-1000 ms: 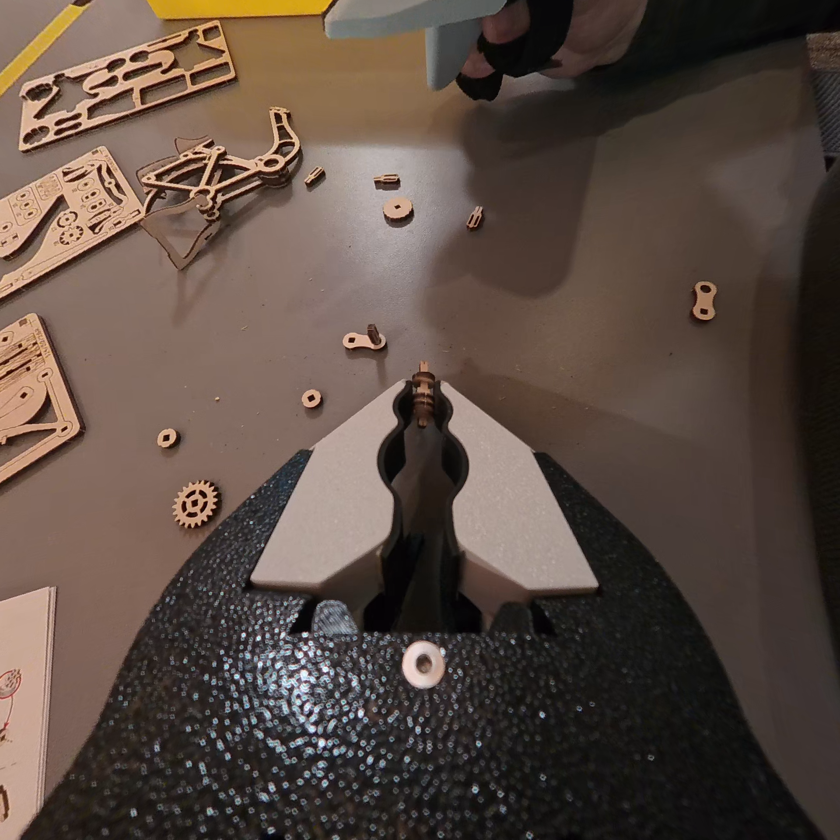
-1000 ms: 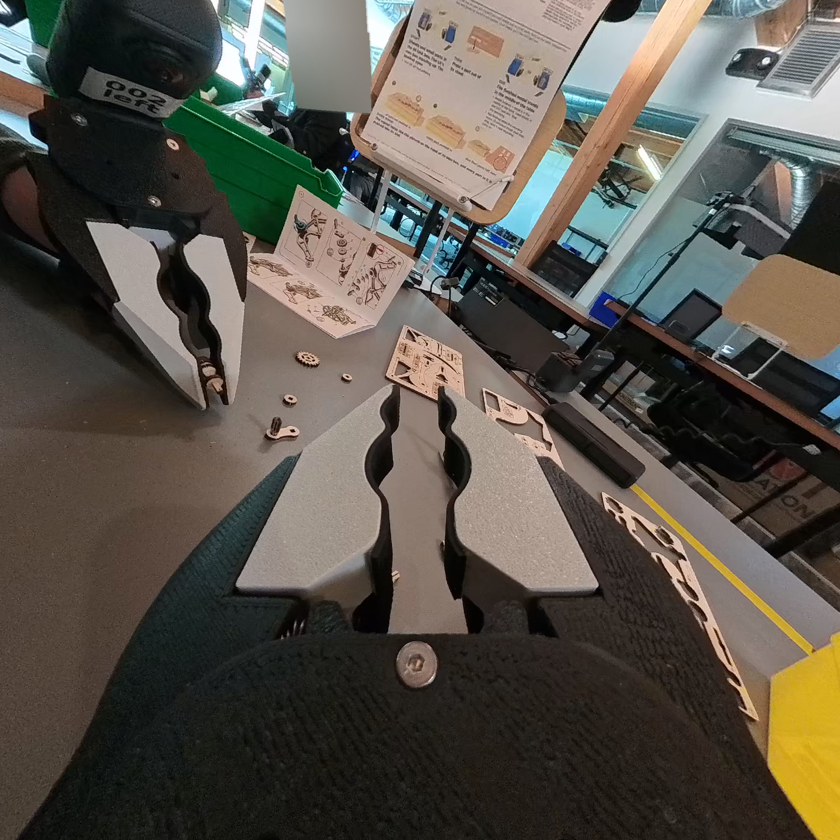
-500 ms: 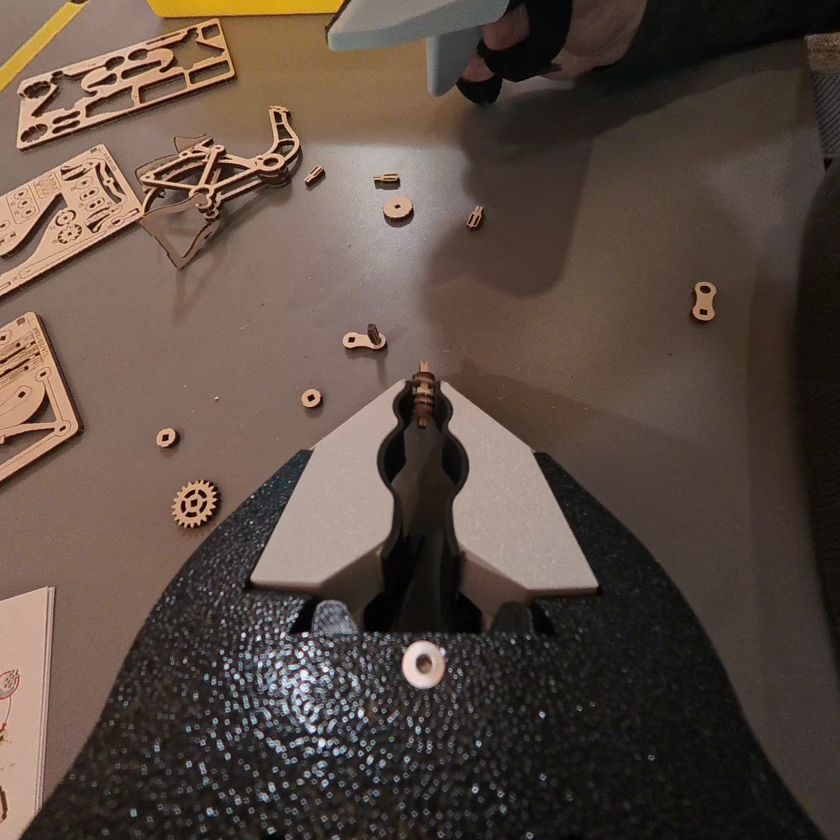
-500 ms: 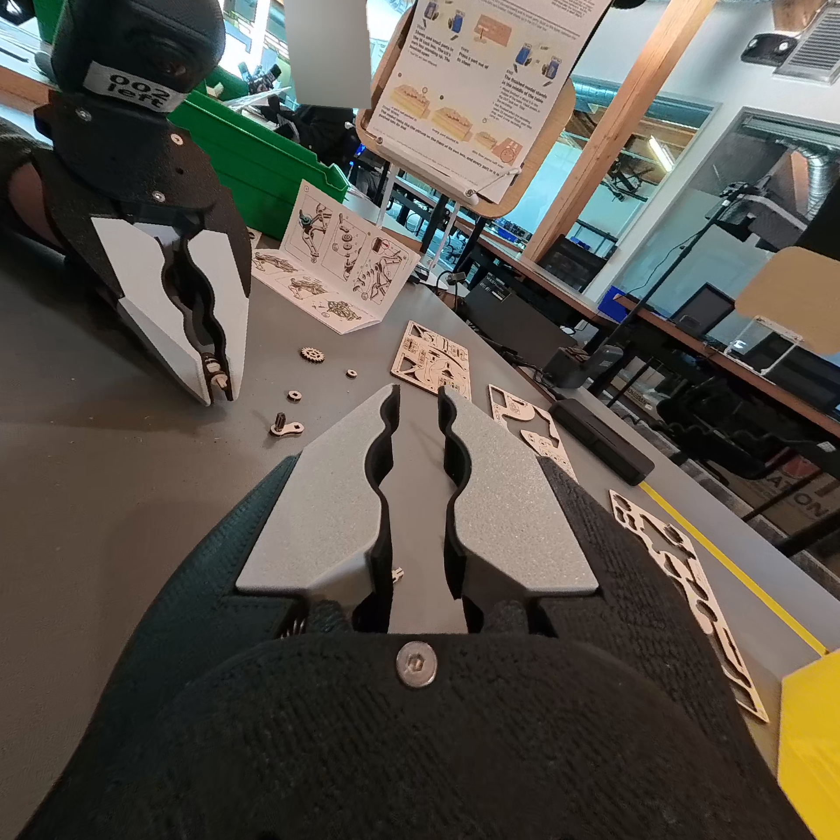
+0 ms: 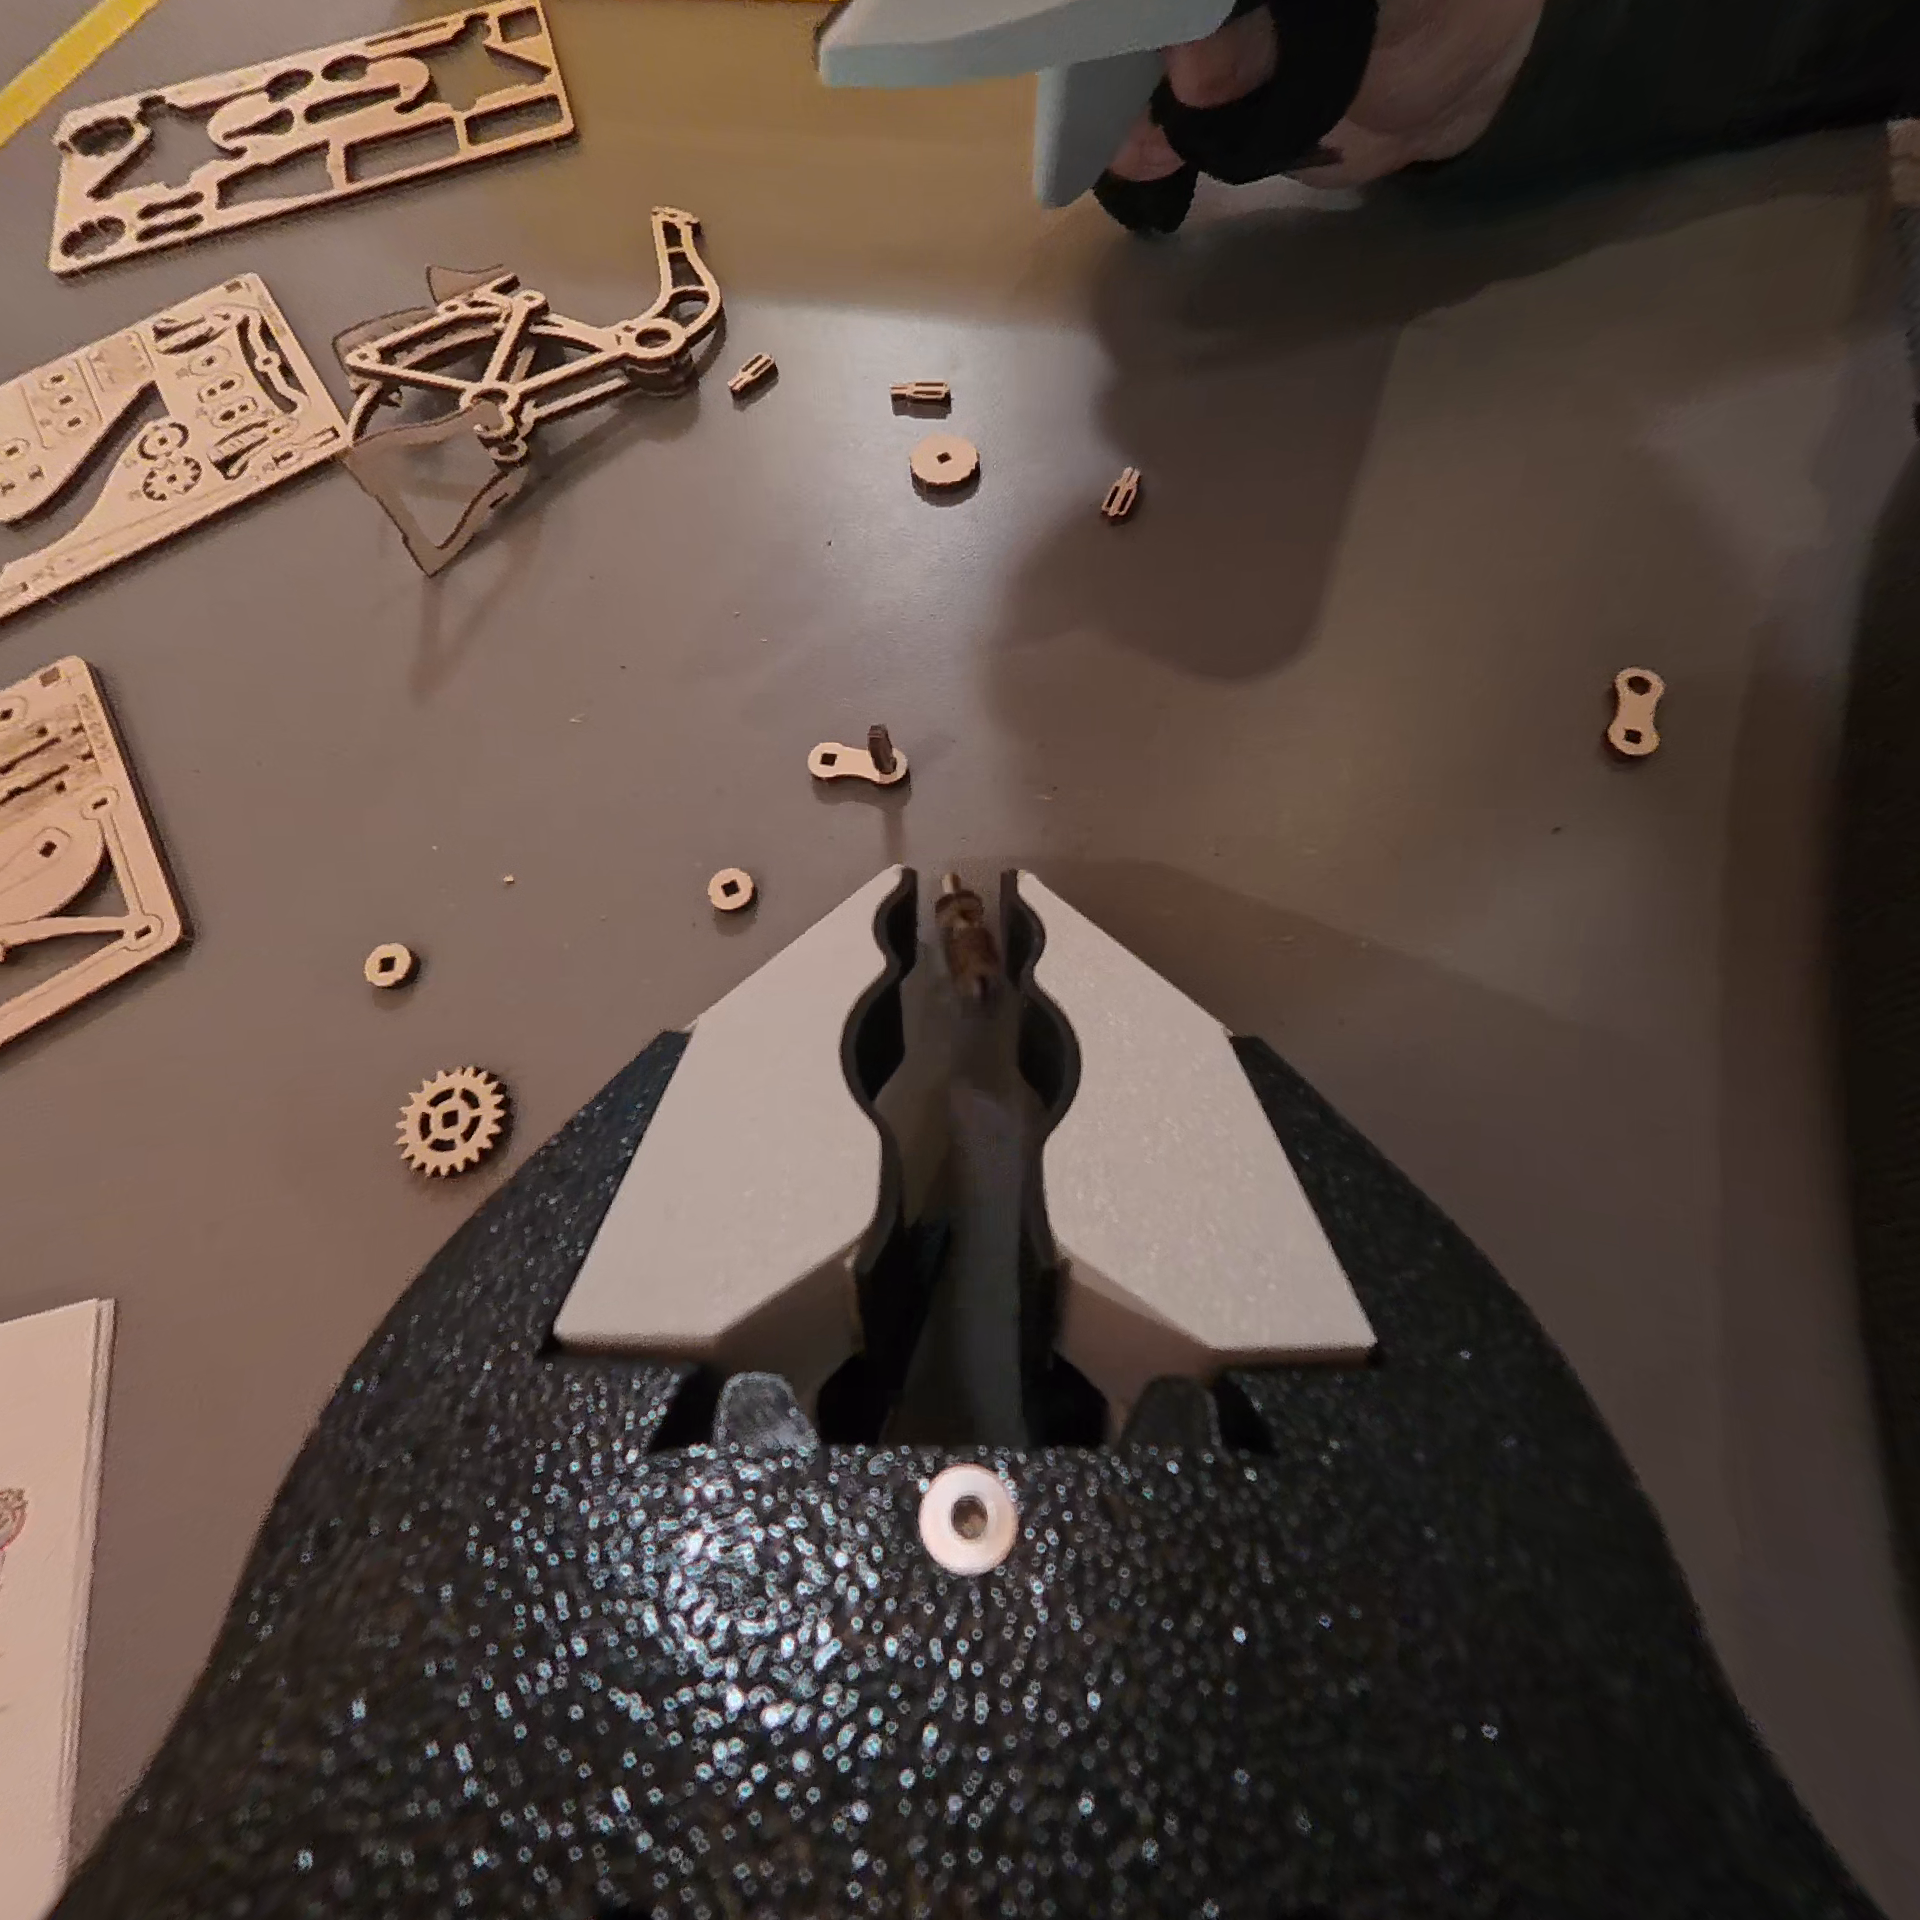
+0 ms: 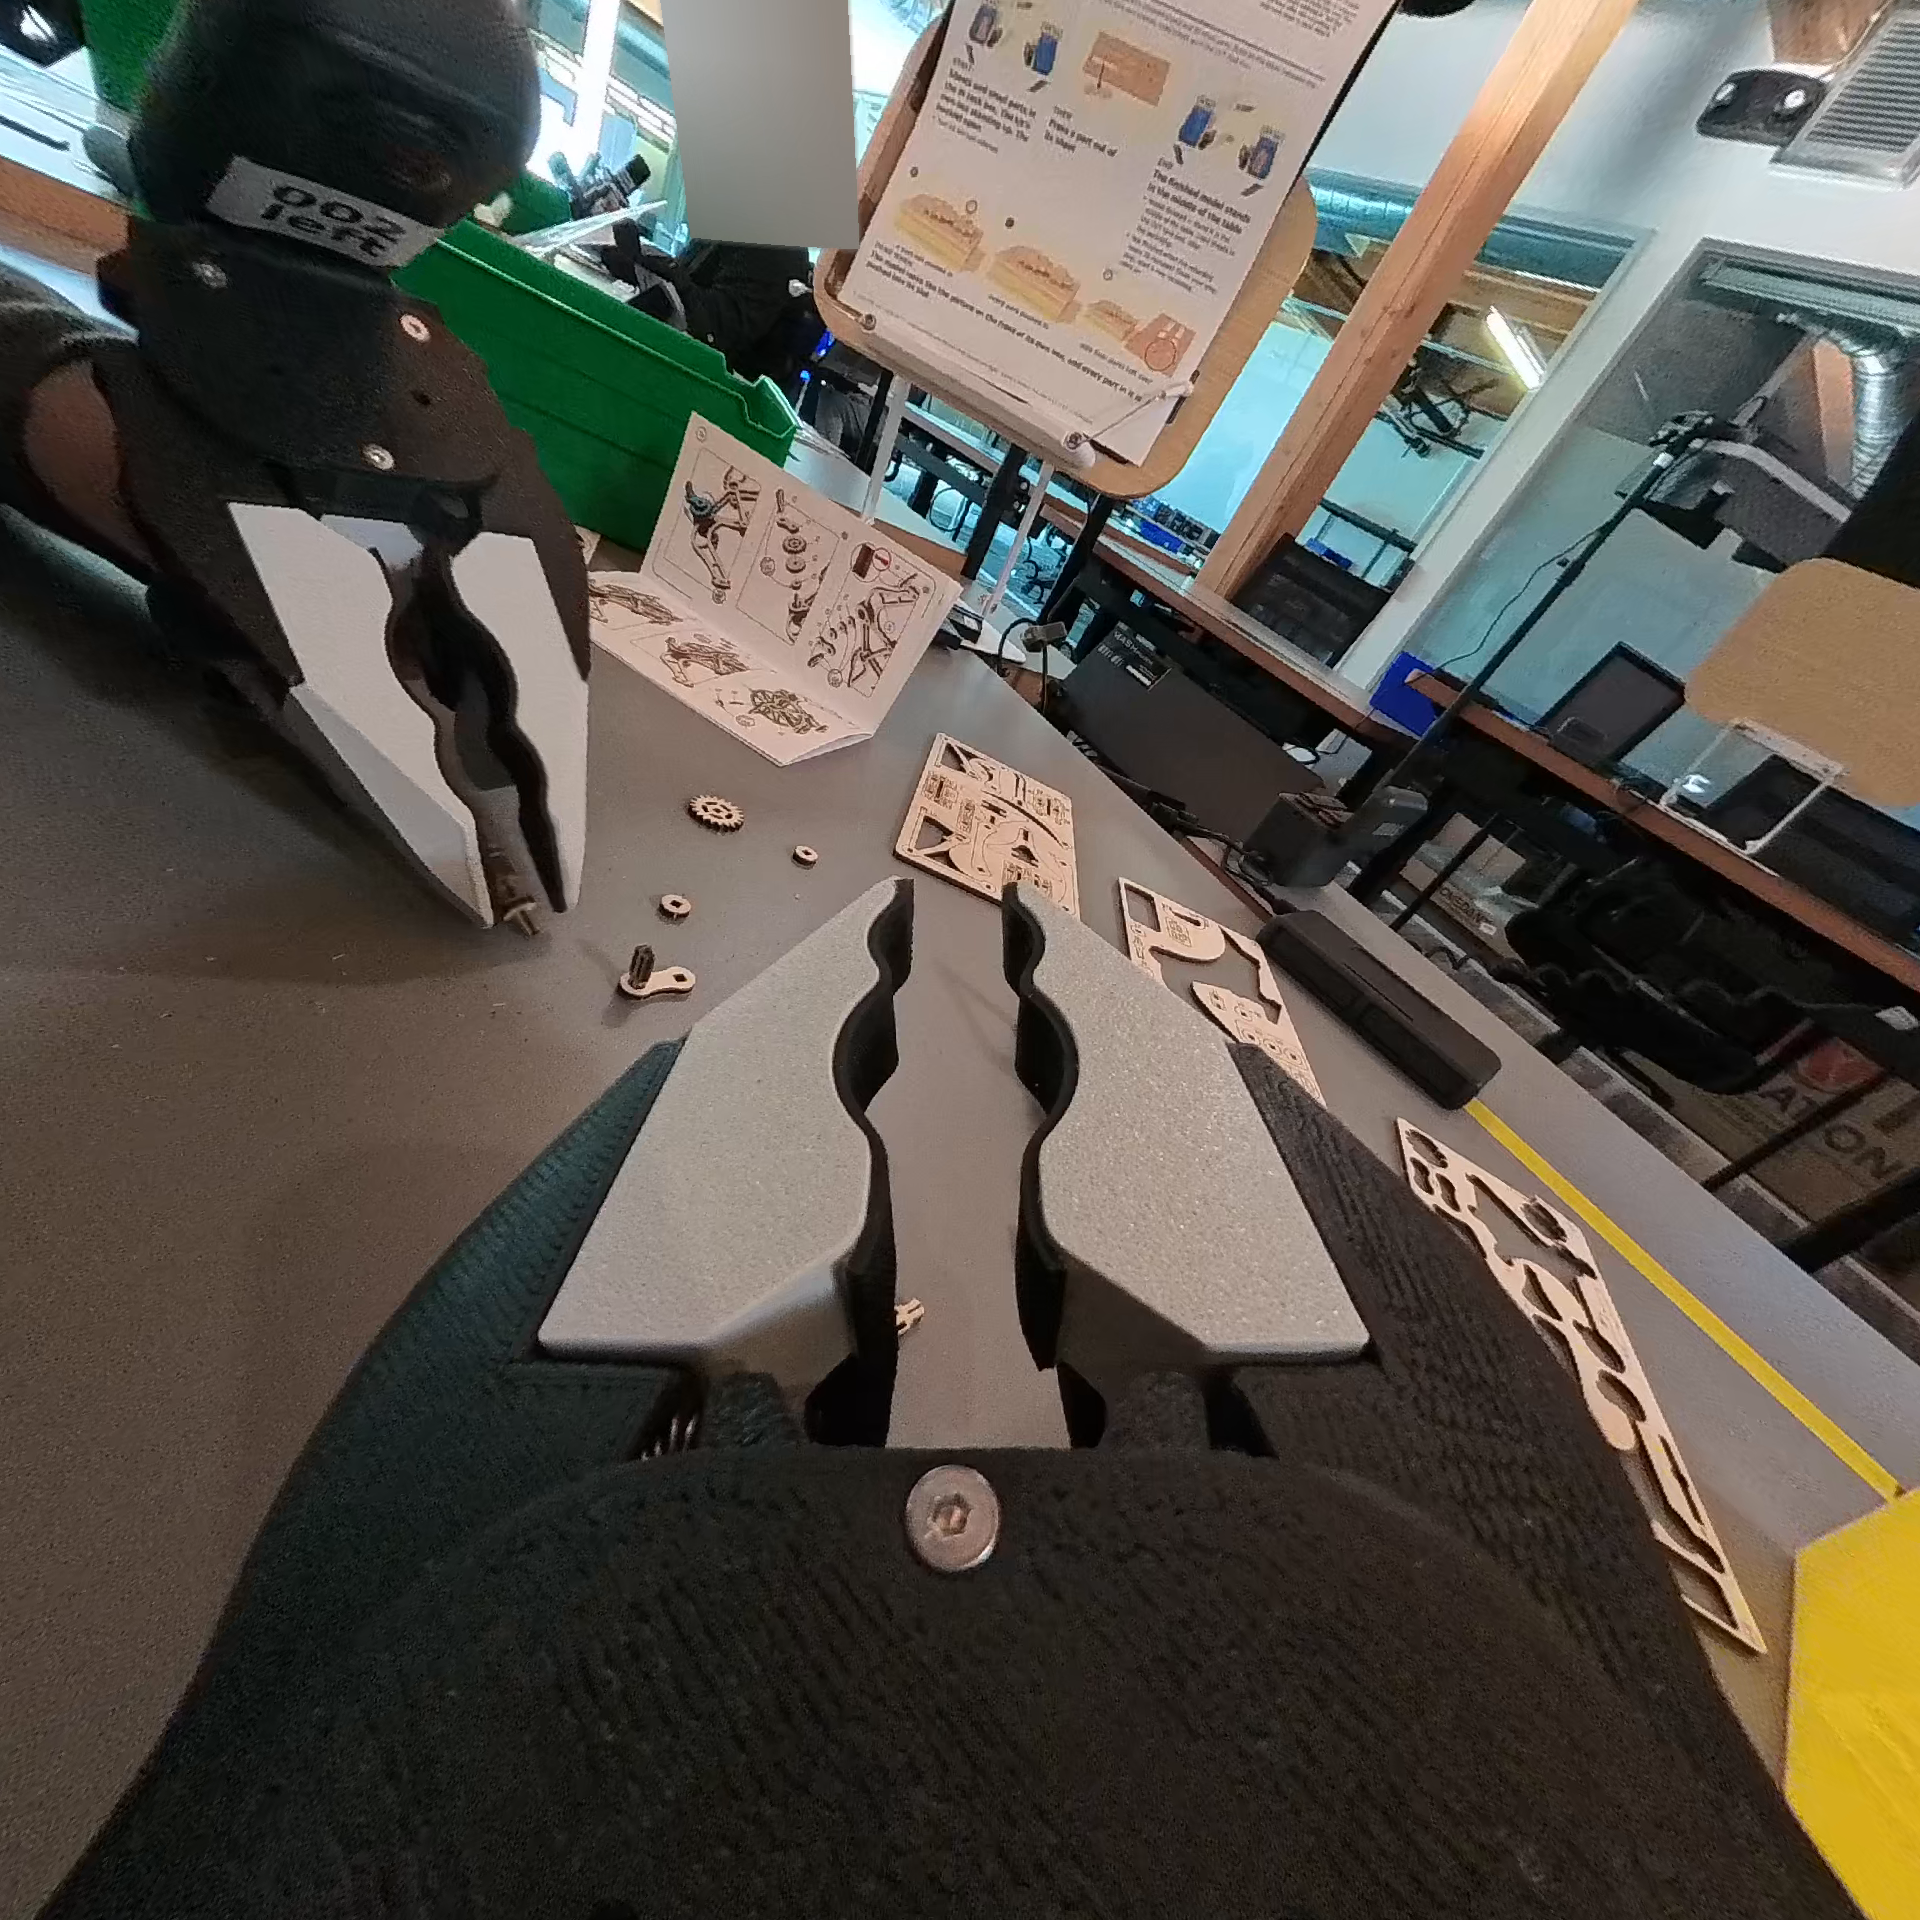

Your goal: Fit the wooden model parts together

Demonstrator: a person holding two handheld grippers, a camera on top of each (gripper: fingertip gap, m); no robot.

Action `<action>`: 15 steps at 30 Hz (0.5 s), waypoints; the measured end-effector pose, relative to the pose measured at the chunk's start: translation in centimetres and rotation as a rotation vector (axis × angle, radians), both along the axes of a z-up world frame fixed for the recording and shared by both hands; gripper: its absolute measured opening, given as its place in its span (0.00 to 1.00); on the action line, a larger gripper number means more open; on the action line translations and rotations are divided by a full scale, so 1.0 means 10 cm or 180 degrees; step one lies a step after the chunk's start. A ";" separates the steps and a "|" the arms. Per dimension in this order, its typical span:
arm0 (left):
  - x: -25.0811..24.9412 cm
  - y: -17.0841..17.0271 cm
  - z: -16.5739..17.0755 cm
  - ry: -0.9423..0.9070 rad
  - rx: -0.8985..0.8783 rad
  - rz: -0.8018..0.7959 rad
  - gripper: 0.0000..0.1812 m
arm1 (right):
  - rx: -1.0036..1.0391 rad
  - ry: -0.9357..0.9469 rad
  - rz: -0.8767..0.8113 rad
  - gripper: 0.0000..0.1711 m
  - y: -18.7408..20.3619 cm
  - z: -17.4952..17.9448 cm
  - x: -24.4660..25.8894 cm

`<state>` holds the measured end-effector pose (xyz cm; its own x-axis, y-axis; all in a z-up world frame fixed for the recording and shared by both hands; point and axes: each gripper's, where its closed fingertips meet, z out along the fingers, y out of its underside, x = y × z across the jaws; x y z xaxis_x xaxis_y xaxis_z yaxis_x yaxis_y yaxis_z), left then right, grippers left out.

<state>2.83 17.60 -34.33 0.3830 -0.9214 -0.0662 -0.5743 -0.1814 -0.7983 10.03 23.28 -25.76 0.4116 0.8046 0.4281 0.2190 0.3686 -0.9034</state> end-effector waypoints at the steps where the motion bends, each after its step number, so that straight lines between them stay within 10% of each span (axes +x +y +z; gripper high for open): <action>1: 0.00 0.00 0.00 -0.0008 -0.0044 0.0008 0.09 | -0.0002 -0.0005 0.0006 0.09 0.00 0.00 0.00; 15: -0.11 -0.17 -0.05 0.0099 -0.0296 -0.0190 0.19 | -0.1181 -0.0991 0.0599 0.12 -0.33 -0.47 -0.44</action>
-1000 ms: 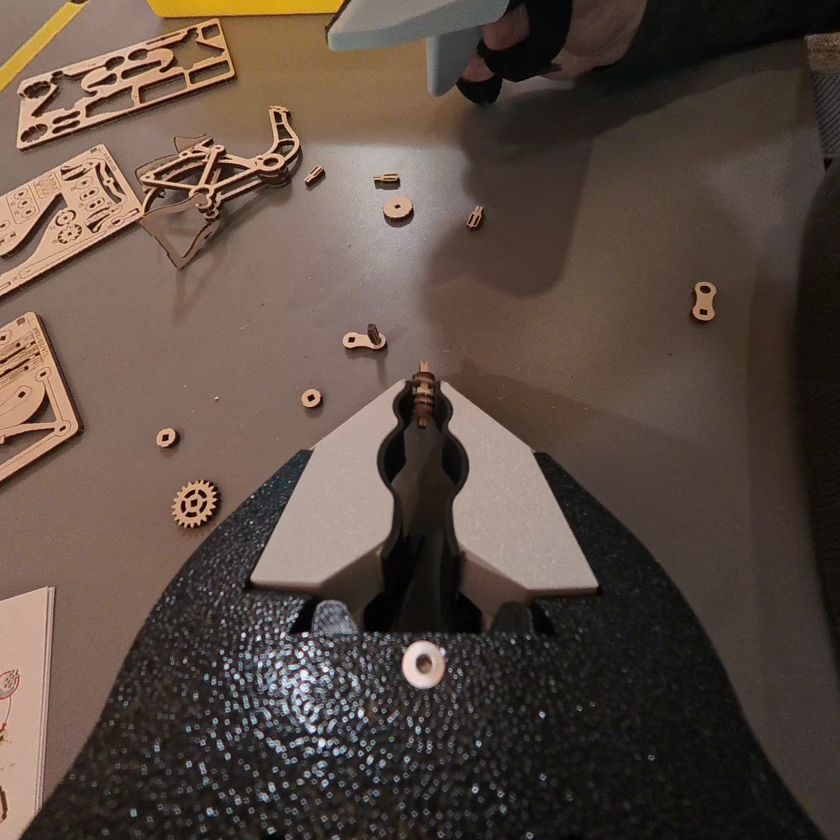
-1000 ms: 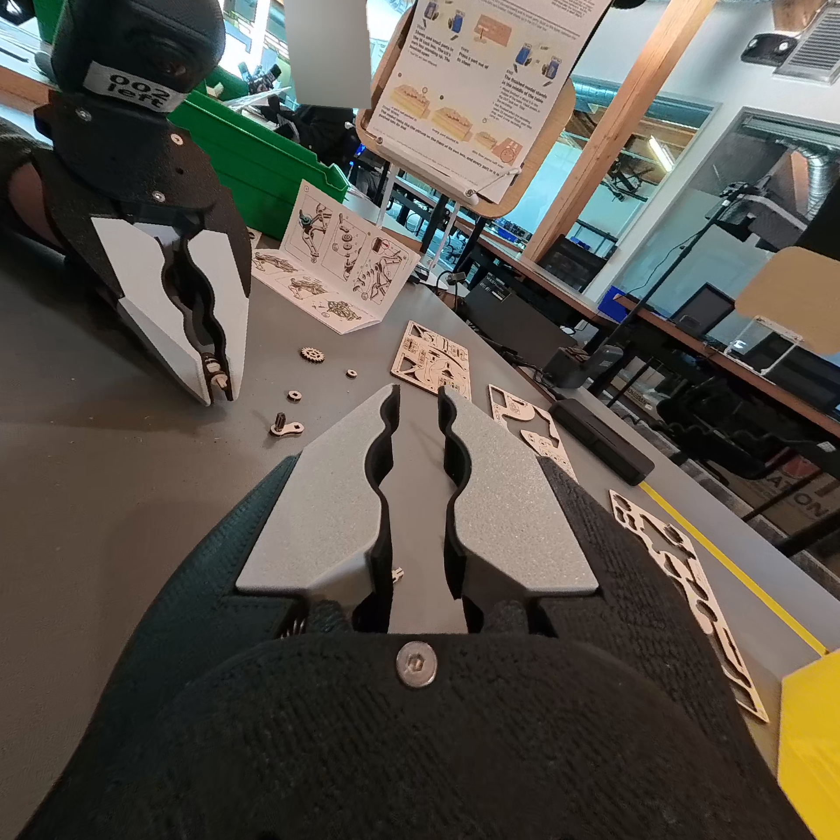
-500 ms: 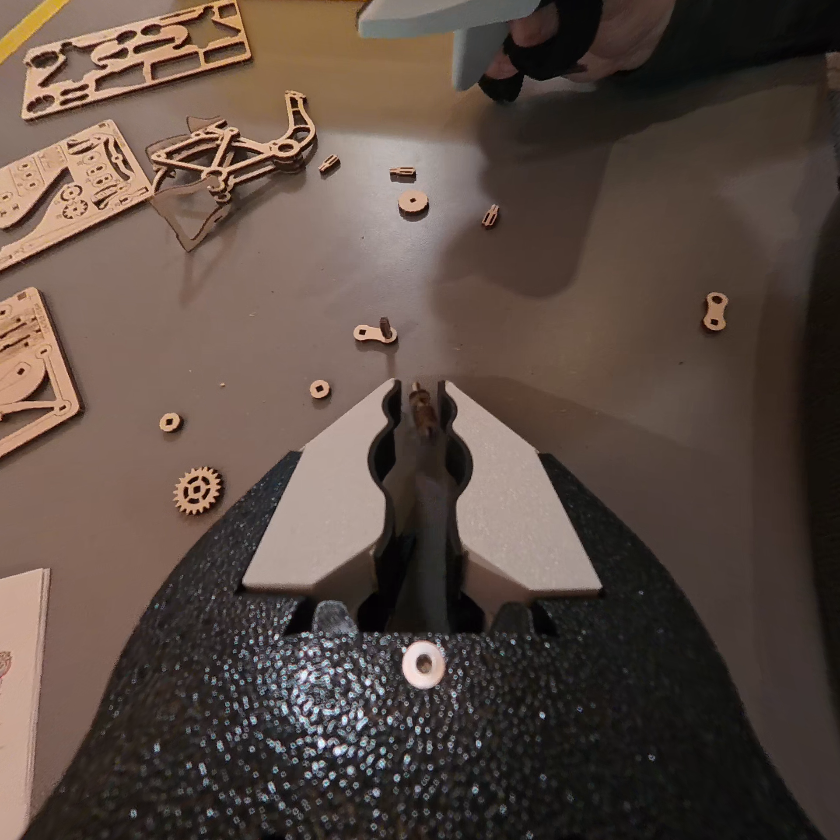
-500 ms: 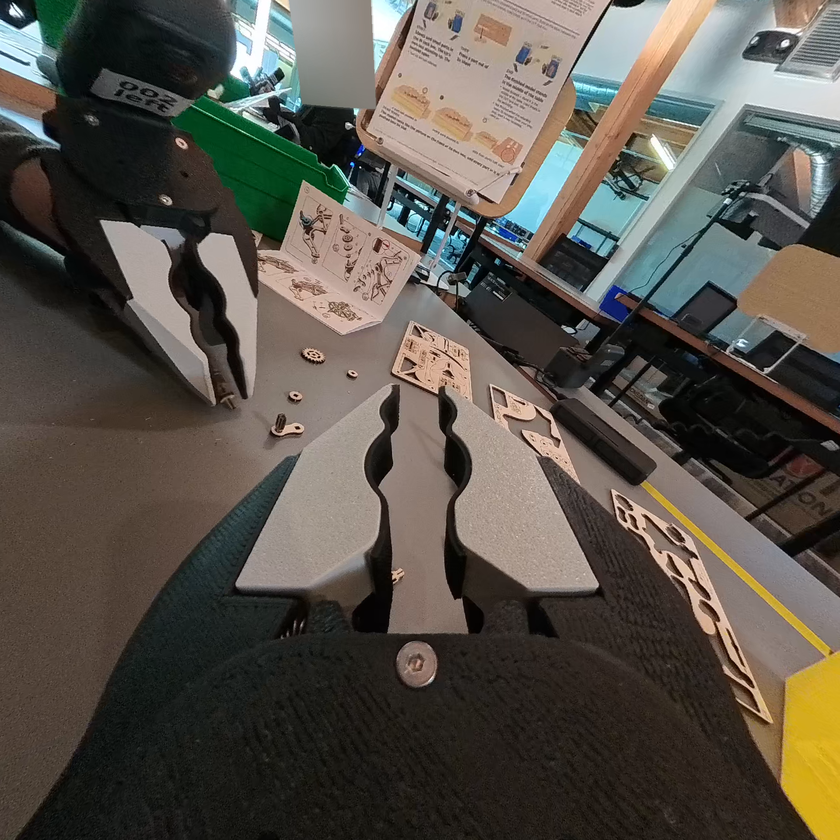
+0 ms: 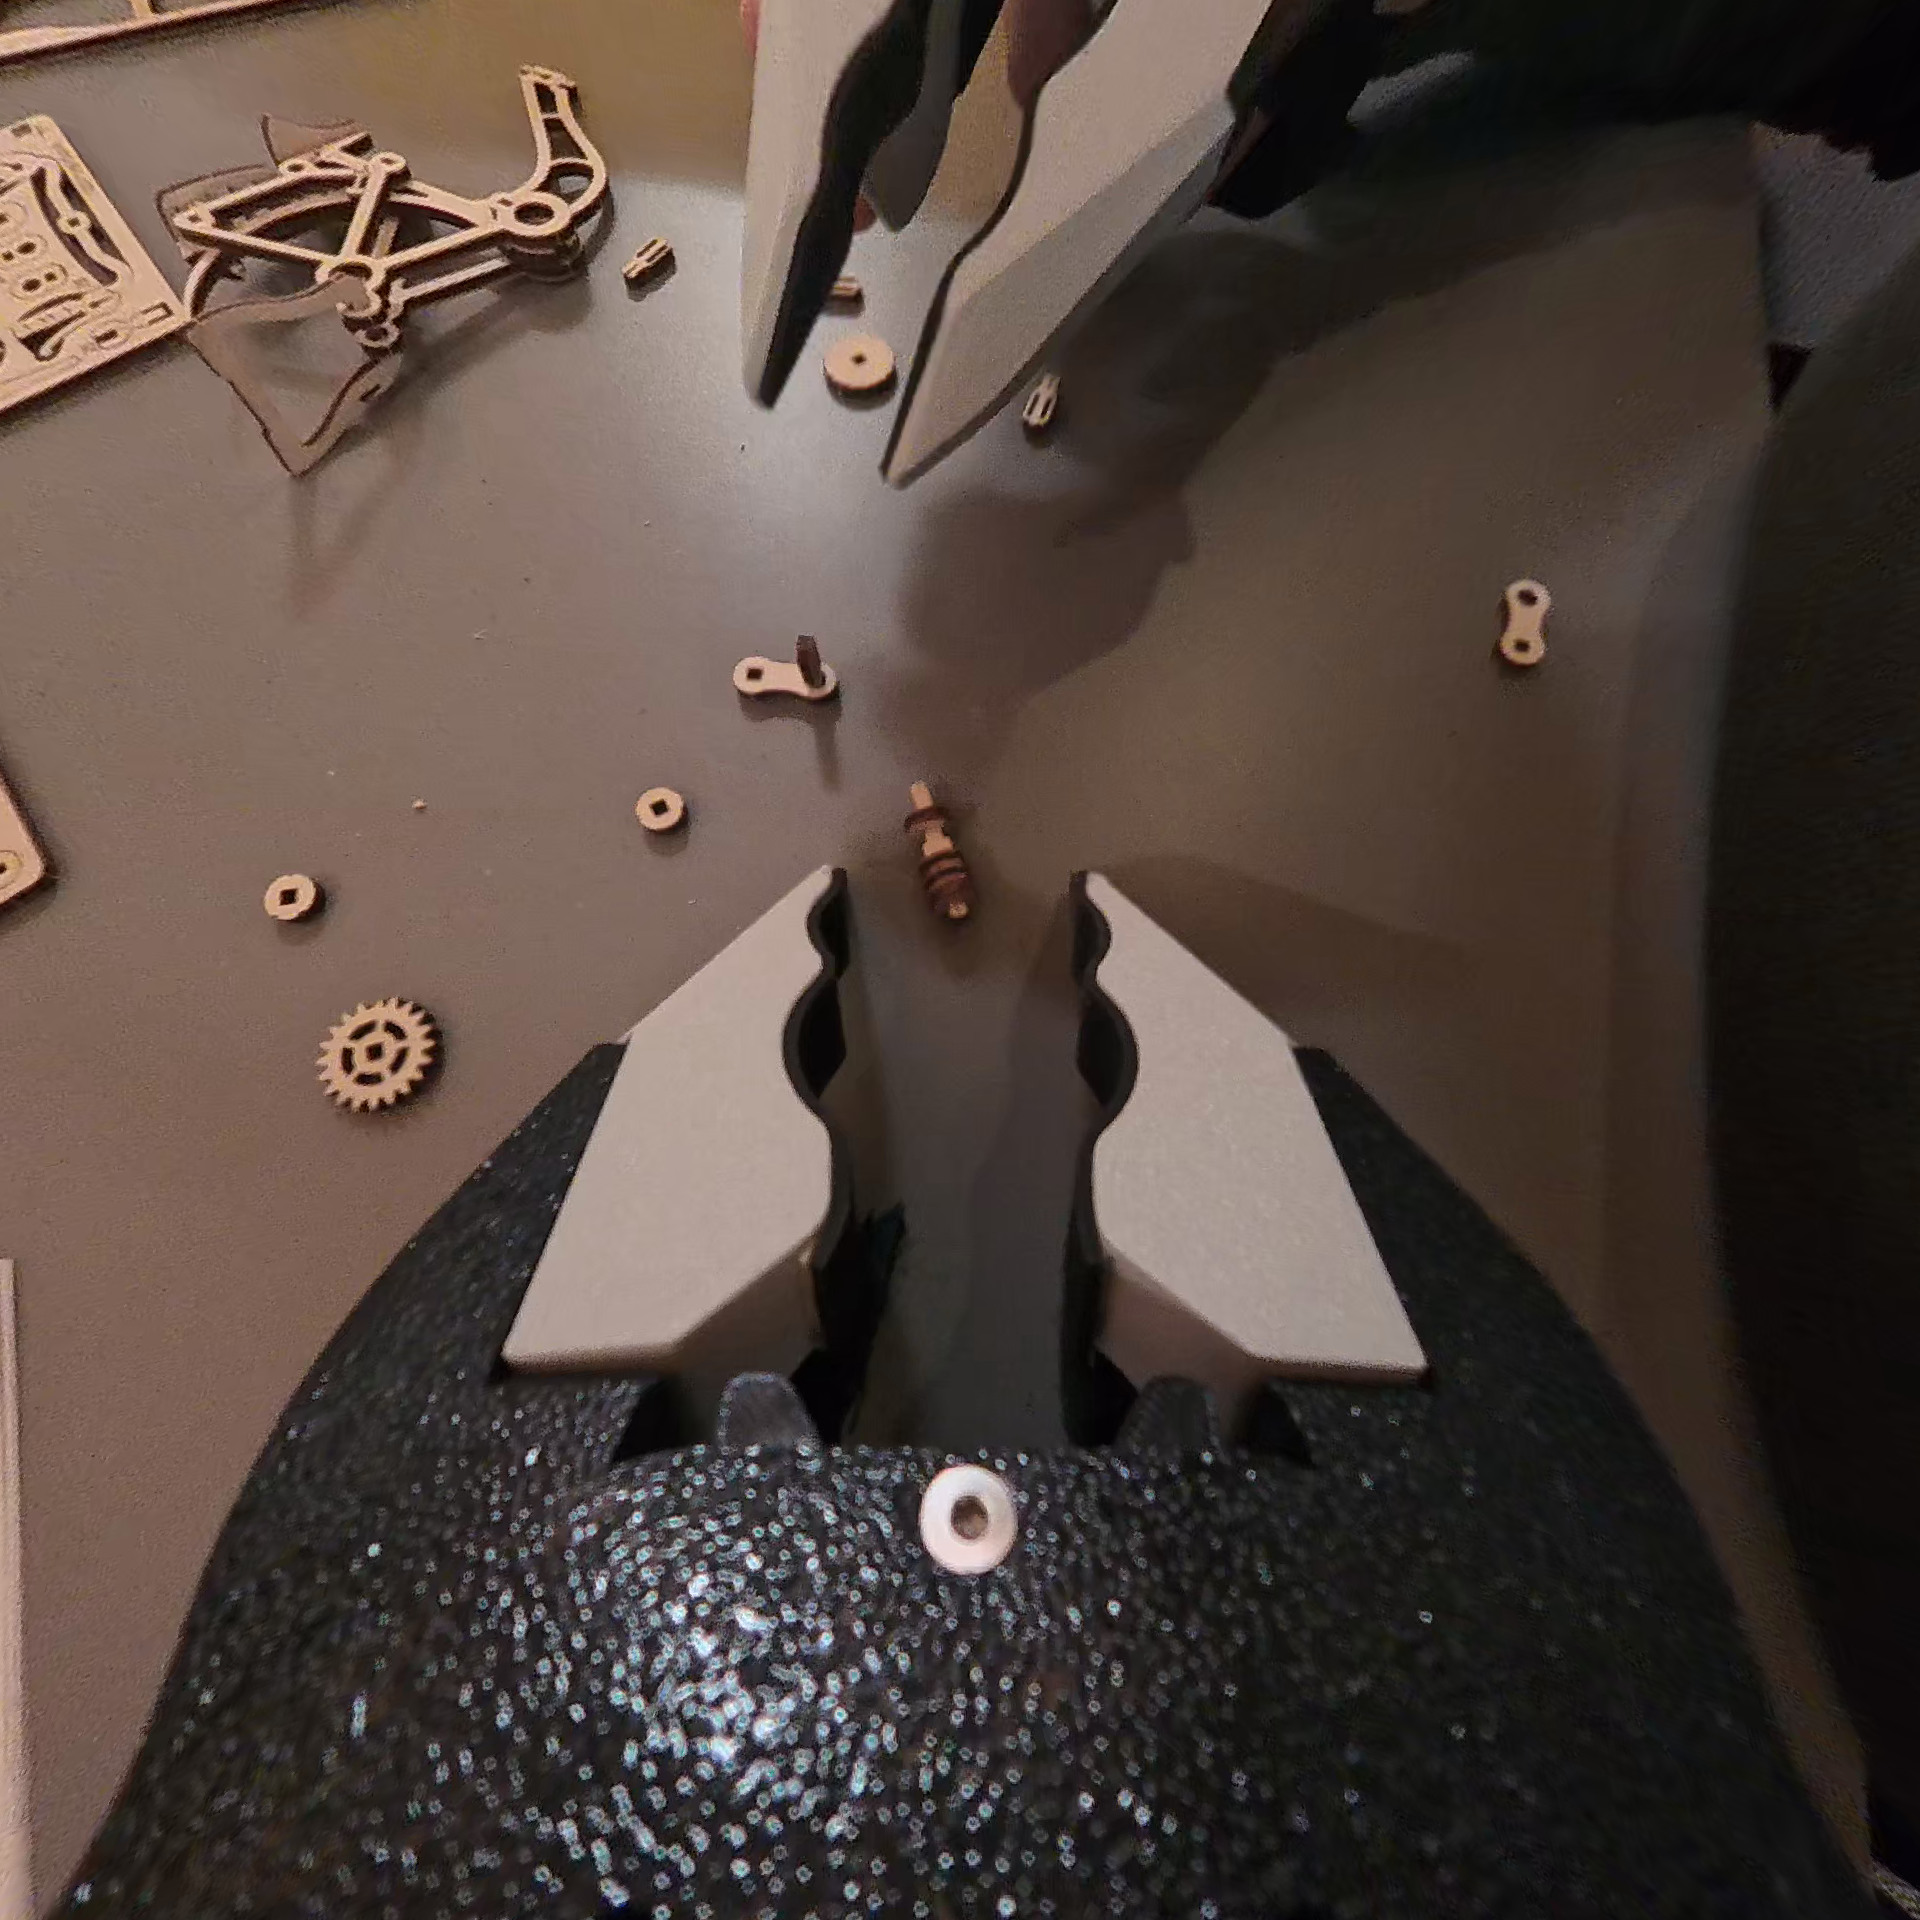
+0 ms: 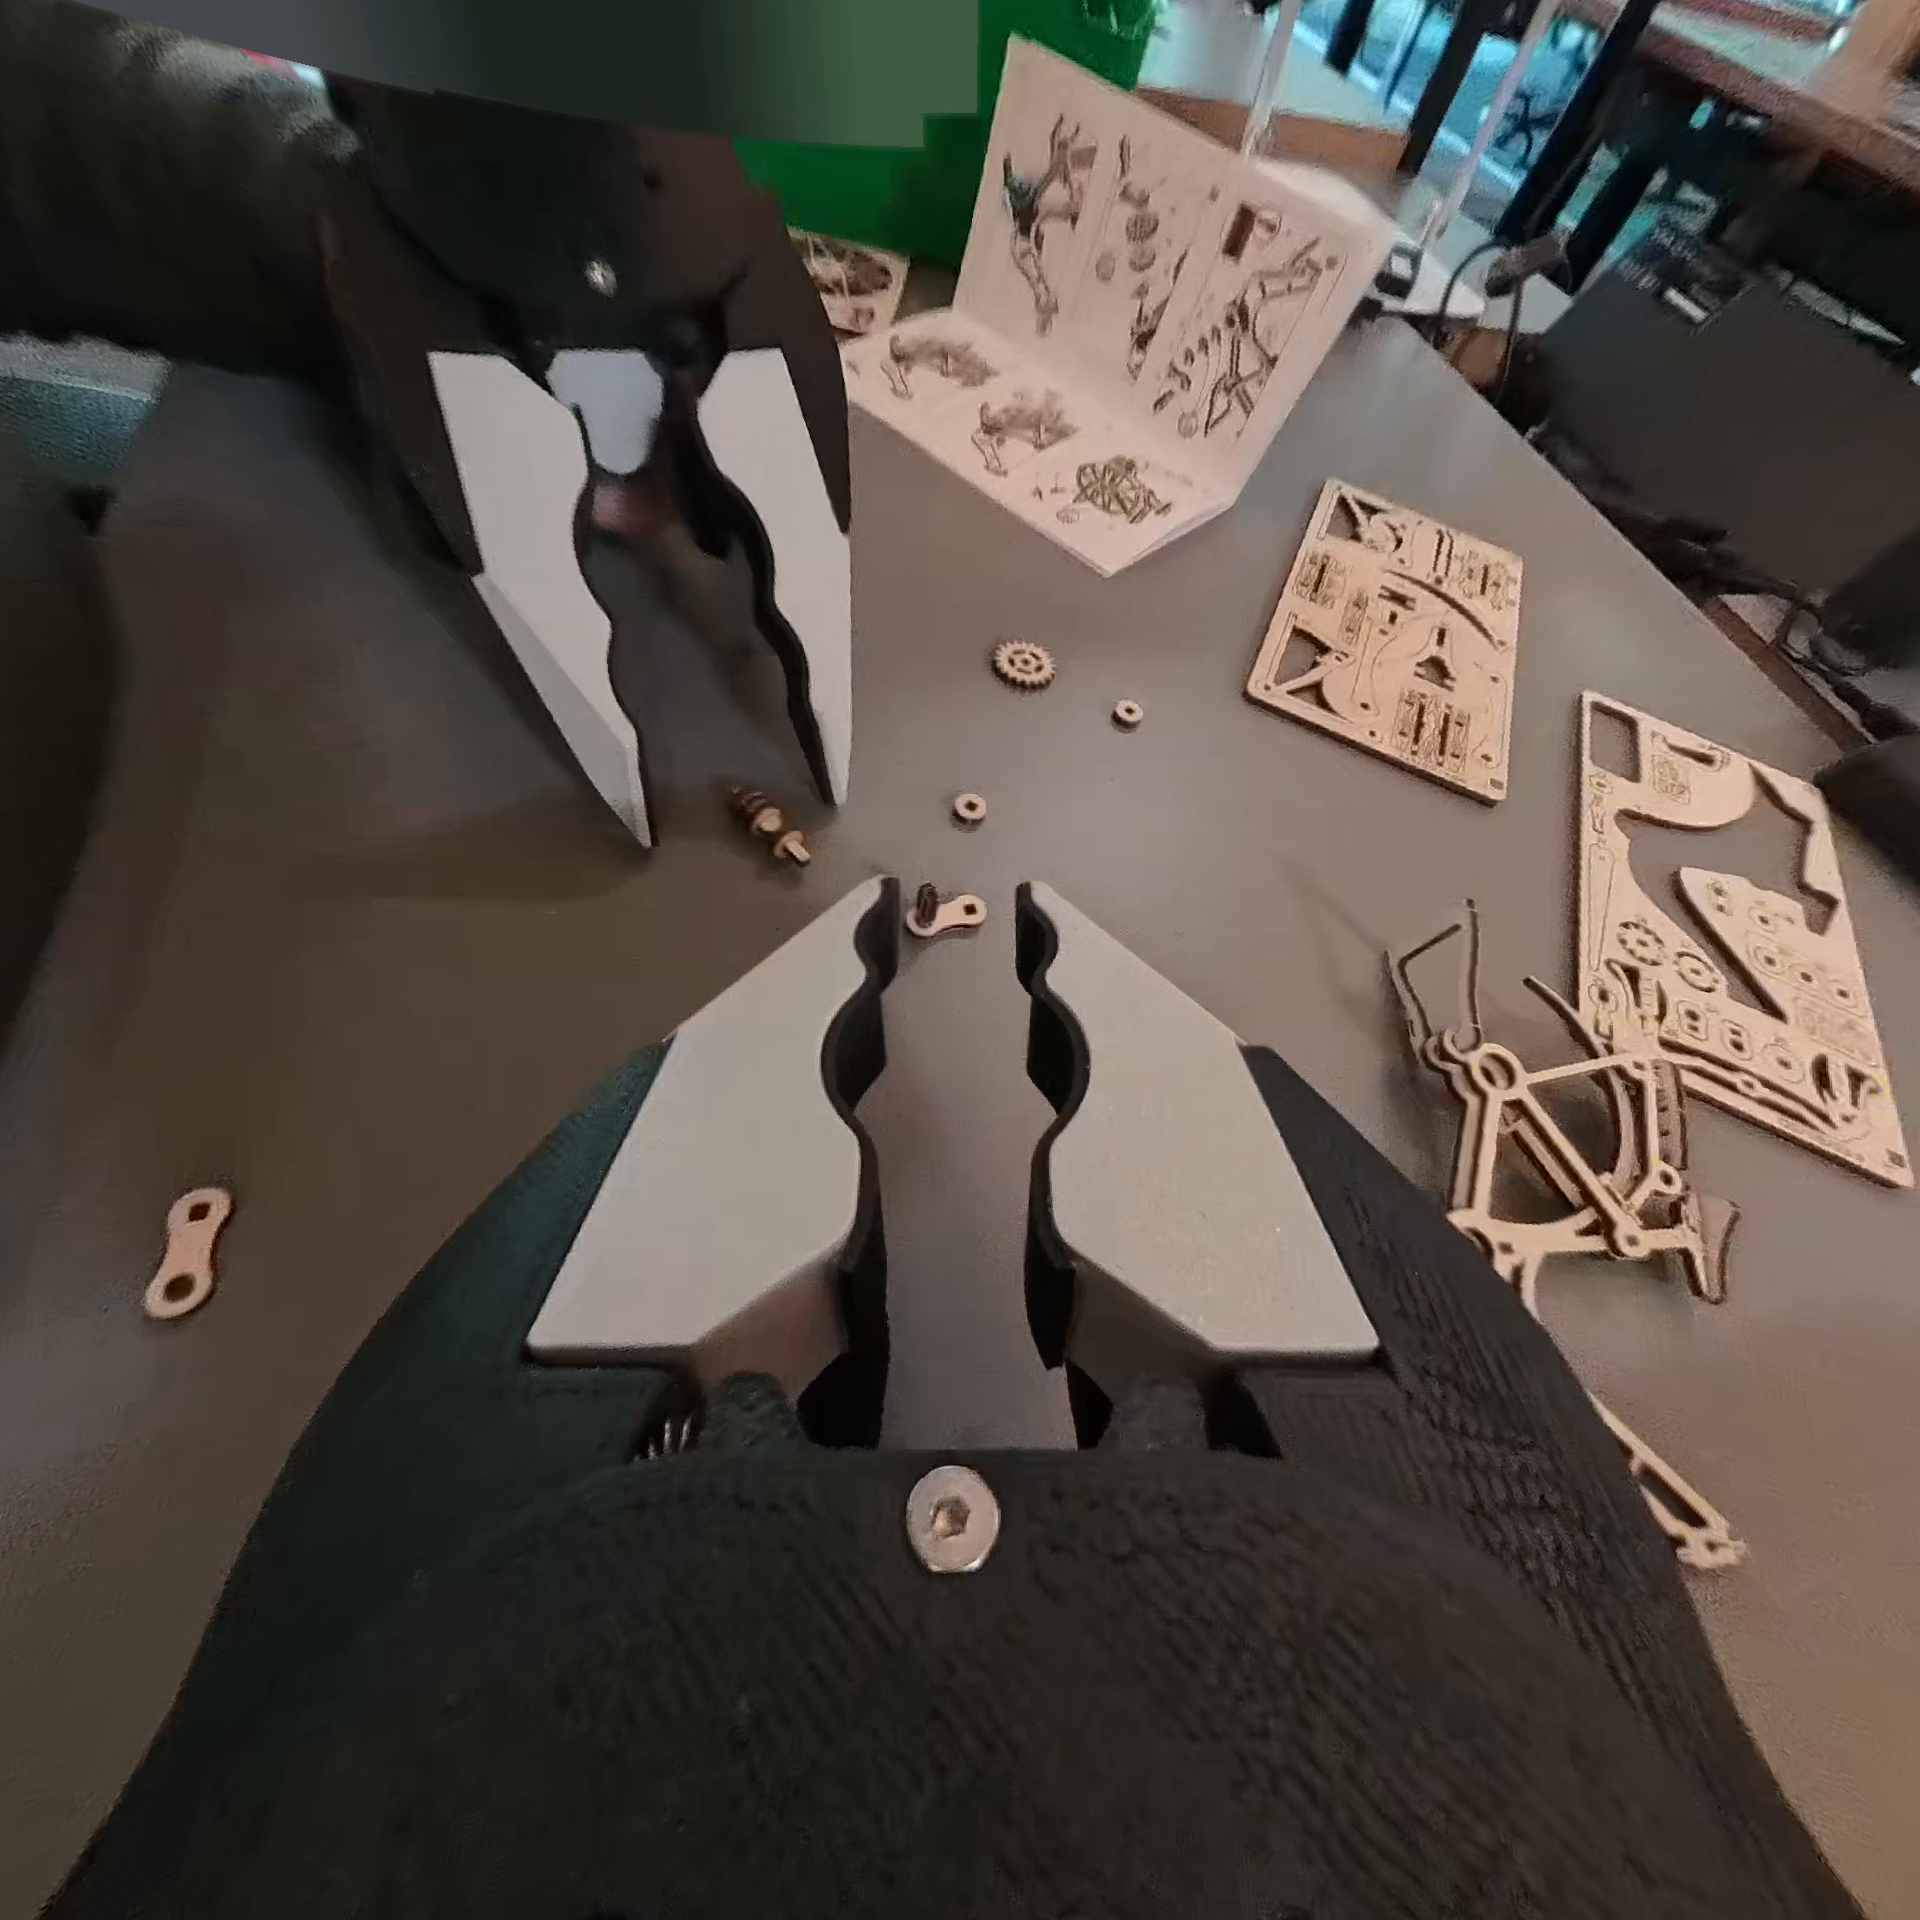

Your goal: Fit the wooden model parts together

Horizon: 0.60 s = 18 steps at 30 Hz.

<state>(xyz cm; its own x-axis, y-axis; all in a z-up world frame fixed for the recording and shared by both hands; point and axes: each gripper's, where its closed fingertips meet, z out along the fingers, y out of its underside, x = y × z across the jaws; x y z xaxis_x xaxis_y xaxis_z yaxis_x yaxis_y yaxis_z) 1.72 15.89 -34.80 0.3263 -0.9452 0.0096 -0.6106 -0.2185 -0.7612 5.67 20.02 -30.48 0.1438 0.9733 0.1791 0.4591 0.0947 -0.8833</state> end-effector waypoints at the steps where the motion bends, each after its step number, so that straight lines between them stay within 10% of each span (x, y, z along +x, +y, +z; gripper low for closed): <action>1: -0.02 0.01 0.00 0.0031 0.0052 0.0021 0.19 | 0.0046 -0.0102 -0.0038 0.11 0.02 -0.03 -0.03; 18: -0.06 0.03 0.01 -0.0096 0.0037 0.0111 0.02 | 0.0185 -0.0458 -0.0033 0.11 -0.02 -0.27 -0.22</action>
<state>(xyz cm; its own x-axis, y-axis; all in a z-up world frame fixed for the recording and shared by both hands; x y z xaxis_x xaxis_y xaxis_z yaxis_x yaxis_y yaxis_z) 1.09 16.17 -34.68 0.3587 -0.9334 0.0090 -0.5796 -0.2302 -0.7817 3.50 19.84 -33.17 0.1226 0.9593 0.2545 0.5818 0.1383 -0.8015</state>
